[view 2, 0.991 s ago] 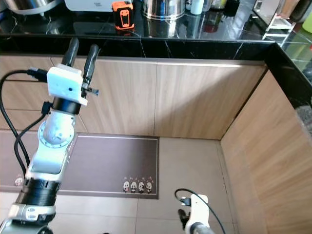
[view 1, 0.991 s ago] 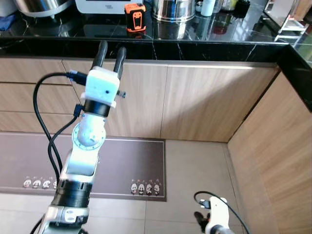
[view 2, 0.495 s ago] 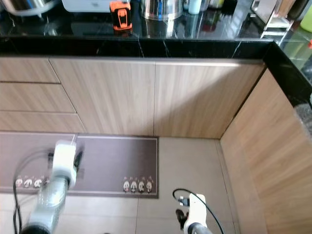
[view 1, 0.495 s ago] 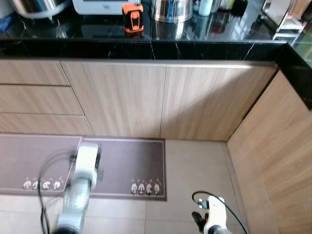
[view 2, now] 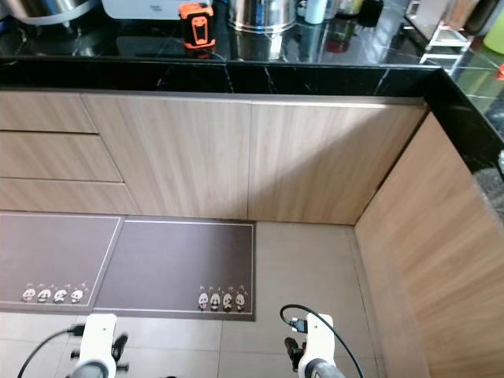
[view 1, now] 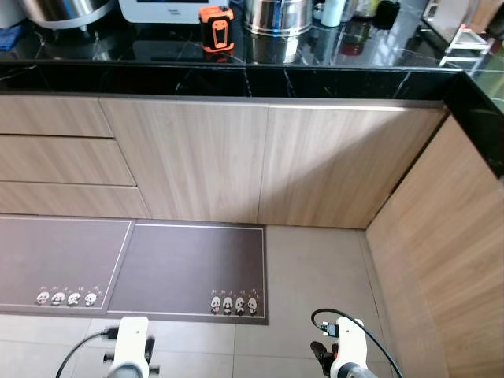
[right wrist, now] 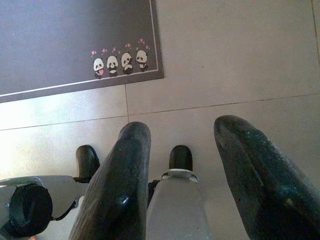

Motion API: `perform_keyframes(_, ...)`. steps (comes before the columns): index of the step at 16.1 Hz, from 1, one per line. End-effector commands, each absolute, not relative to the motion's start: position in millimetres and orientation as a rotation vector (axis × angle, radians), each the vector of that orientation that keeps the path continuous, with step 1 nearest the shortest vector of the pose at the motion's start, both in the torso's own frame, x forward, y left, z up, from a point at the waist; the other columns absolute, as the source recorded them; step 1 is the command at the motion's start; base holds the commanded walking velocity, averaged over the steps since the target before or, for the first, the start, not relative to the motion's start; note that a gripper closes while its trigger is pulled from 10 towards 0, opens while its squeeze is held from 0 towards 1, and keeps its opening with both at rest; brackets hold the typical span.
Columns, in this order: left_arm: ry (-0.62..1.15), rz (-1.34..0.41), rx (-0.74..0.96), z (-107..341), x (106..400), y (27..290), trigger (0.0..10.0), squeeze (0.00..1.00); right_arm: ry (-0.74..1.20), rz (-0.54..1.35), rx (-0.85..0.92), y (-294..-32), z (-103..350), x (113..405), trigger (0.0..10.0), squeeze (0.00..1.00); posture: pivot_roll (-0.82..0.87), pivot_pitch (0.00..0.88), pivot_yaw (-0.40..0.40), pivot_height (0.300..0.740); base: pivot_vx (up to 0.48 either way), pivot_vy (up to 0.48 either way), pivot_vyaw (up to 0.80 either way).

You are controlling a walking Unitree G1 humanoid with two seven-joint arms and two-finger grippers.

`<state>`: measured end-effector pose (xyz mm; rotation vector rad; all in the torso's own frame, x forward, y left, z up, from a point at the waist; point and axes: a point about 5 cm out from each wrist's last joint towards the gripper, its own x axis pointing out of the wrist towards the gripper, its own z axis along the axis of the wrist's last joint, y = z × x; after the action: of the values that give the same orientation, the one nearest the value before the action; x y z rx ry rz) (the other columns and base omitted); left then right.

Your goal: Kitchen organization

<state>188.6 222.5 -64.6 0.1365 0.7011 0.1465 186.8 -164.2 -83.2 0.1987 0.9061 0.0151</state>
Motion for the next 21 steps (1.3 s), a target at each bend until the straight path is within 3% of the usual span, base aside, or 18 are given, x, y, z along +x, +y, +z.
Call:
perform_keyframes(1, 0.731, 0.163, 0.140, -69, 181, 226, 10.0, 0.00, 0.916, 0.013, 0.198, -165, -85, 184, 10.0, 0.00, 0.03, 0.111, -0.045, 0.740, 0.000, 0.000, 0.00)
perform_keyframes(7, 0.774, 0.160, 0.131, -73, 177, 228, 10.0, 0.00, 0.930, 0.014, 0.195, -164, -86, 182, 10.0, 0.00, 0.03, 0.112, -0.043, 0.740, 0.000, 0.000, -0.07)
perform_keyframes(21, 0.884, 0.164, 0.139, -83, 154, 238, 10.0, 0.00, 0.952, 0.013, 0.173, -162, -87, 181, 10.0, 0.00, 0.03, 0.073, -0.024, 0.740, 0.000, 0.000, -0.79)
